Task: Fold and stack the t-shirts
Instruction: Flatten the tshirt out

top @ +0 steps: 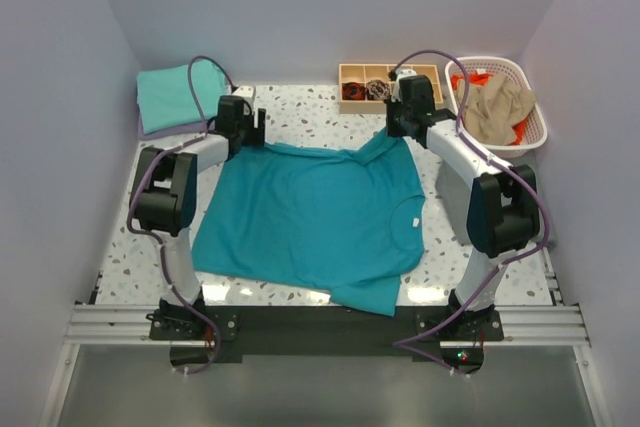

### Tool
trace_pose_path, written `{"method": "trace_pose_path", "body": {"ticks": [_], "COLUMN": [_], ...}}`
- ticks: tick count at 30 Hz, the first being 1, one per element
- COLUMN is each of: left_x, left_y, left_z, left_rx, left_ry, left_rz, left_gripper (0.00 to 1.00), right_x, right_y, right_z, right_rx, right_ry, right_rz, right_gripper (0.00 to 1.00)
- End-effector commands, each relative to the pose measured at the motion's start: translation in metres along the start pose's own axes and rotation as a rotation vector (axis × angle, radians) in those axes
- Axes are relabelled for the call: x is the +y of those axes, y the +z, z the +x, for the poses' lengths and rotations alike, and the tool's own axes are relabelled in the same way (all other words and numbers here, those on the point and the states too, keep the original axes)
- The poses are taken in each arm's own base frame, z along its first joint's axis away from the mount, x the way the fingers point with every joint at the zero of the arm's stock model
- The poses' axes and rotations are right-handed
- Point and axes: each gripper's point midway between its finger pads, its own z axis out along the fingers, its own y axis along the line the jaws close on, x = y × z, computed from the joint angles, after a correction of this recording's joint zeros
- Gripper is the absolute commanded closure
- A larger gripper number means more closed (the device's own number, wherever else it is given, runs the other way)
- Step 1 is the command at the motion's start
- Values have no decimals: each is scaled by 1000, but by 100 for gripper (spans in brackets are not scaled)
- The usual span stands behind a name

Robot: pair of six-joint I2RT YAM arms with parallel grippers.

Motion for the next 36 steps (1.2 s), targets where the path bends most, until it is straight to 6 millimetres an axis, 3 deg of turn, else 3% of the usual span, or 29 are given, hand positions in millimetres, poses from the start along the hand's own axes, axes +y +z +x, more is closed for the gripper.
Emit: {"method": "trace_pose_path", "body": {"ticks": [1, 6, 10, 14, 15, 18, 21, 23, 24, 25, 27, 29, 36], "left_x": [-2, 2, 2, 2, 2, 1, 4, 7, 7, 9, 6, 5, 7], "left_y": [15, 27, 28, 30, 30, 27, 26, 23, 22, 21, 16, 14, 19], "left_z": [-9, -14, -13, -7, -7, -10, -12, -8, -6, -7, -13, -15, -5], "left_rx": [1, 8, 28, 38, 39, 34, 29, 60, 70, 69, 48, 51, 96], "left_ry": [-23, -32, -53, -60, -60, -58, -57, -57, -65, -71, -81, -94, -117], "left_rz": [6, -10, -14, -7, -7, -2, -9, -24, -28, -38, -23, -22, -40], "left_gripper": [19, 20, 29, 63, 78, 93, 97, 92, 60, 48, 37, 31, 30], "right_x": [5, 8, 6, 7, 7, 7, 11, 11, 11, 10, 11, 12, 12], "right_y": [-14, -13, -11, -9, -9, -11, -16, -18, -19, -19, -19, -19, -18], "right_z": [-6, -5, -2, 1, 0, -1, -3, -4, -5, -4, -5, -4, -2], "right_rx": [-18, -10, -1, 8, 7, 4, 0, -3, -4, -3, -4, 0, 5], "right_ry": [20, 22, 22, 21, 24, 26, 27, 28, 24, 25, 24, 24, 28], "right_rz": [-36, -52, -49, -49, -50, -50, -70, -71, -73, -71, -74, -78, -81], "right_gripper": [100, 100, 100, 100, 100, 100, 100, 100, 100, 100, 100, 100, 100]}}
